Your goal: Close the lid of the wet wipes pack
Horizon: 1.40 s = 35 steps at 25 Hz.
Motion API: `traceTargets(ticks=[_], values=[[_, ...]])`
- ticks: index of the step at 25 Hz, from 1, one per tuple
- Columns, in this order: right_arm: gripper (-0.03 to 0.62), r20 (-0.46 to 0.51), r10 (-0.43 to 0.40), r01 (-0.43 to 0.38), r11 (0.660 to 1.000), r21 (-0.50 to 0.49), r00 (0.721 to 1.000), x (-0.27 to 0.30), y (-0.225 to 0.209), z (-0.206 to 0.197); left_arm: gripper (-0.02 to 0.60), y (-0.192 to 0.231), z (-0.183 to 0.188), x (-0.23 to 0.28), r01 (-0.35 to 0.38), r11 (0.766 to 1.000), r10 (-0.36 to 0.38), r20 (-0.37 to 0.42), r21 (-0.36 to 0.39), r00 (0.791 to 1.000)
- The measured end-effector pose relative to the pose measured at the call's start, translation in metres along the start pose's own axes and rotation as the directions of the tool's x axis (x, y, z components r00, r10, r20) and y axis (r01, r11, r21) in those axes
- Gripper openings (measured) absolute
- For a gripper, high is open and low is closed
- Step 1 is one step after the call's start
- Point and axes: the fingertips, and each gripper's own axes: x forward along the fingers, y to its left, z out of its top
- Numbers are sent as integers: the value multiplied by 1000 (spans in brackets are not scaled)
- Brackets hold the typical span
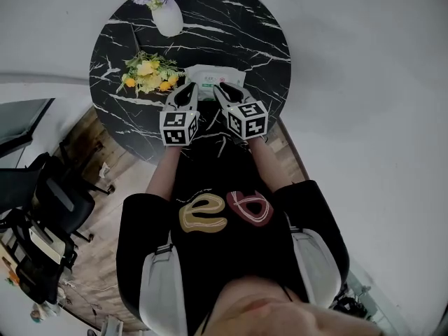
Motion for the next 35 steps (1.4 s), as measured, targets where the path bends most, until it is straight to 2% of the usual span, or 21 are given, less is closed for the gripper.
traceTargets(ticks=[2, 5, 9, 14, 21, 35], values=[[83, 37, -10, 10, 1000, -3, 999, -10, 5, 4, 23, -4, 10, -11, 16, 1000, -16, 35, 2, 999], [83, 87, -23, 23, 1000, 0, 996, -26, 12, 9, 23, -11, 23, -30, 46, 998, -42, 85, -42, 996], [83, 192, -41, 34, 999, 35, 981, -54, 23, 23, 23, -20, 39, -62, 70, 995, -58, 162, -68, 985], [83, 271, -59, 57, 998, 15, 961, -82, 37, 28, 23, -31, 52, -97, 75, 997, -77, 213, 16, 974], [83, 319, -70, 93, 994, -55, 945, -102, 65, 22, 23, -47, 54, -129, 89, 989, -117, 247, 120, 962], [16, 366, -99, 148, 983, -108, 926, -116, 100, 11, 23, -58, 44, -155, 122, 978, -164, 267, 166, 950]])
